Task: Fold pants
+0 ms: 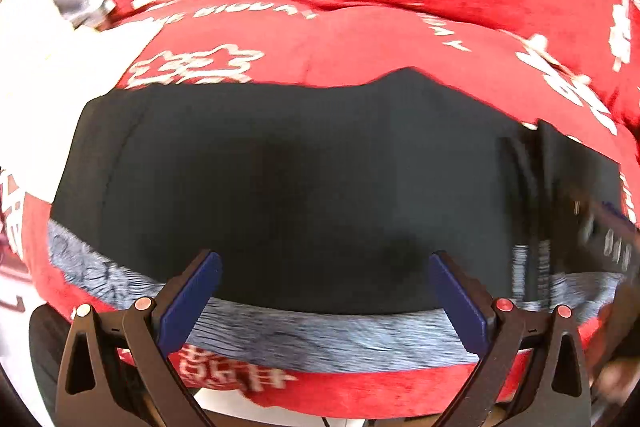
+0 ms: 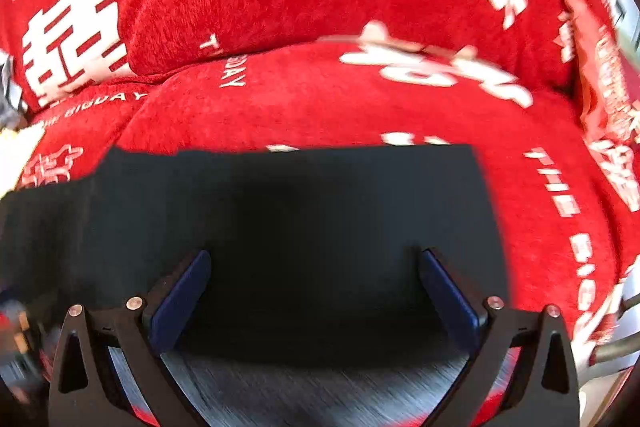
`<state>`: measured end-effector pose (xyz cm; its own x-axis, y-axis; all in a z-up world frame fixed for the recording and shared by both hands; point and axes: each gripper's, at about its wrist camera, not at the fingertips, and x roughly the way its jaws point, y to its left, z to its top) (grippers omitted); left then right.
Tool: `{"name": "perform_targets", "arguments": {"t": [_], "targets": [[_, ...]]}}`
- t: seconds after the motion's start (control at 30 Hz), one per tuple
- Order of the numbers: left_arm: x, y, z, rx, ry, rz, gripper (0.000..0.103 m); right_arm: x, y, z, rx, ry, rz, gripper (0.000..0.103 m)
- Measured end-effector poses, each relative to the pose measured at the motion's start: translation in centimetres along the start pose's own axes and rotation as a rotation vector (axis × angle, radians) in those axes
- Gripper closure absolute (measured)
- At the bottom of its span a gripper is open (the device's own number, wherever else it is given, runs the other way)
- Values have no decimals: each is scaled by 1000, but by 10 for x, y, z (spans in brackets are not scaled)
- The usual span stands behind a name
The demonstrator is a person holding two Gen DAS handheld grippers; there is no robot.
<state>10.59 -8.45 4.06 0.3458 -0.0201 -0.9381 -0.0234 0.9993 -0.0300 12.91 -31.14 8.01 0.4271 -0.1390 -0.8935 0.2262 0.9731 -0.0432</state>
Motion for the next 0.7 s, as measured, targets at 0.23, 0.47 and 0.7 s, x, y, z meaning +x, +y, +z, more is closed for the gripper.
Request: {"name": "perform_targets", "arguments": {"t": [0.23, 0.47, 0.7], "targets": [[11, 54, -5, -94, 32, 30, 0, 15, 19, 18, 61, 5, -72, 0], [3, 95, 23, -170, -46, 57, 0, -41, 67, -20, -45, -138, 46, 0], [30, 135, 22, -157, -29, 145, 0, -17, 155, -19, -277, -58, 162, 0]]}}
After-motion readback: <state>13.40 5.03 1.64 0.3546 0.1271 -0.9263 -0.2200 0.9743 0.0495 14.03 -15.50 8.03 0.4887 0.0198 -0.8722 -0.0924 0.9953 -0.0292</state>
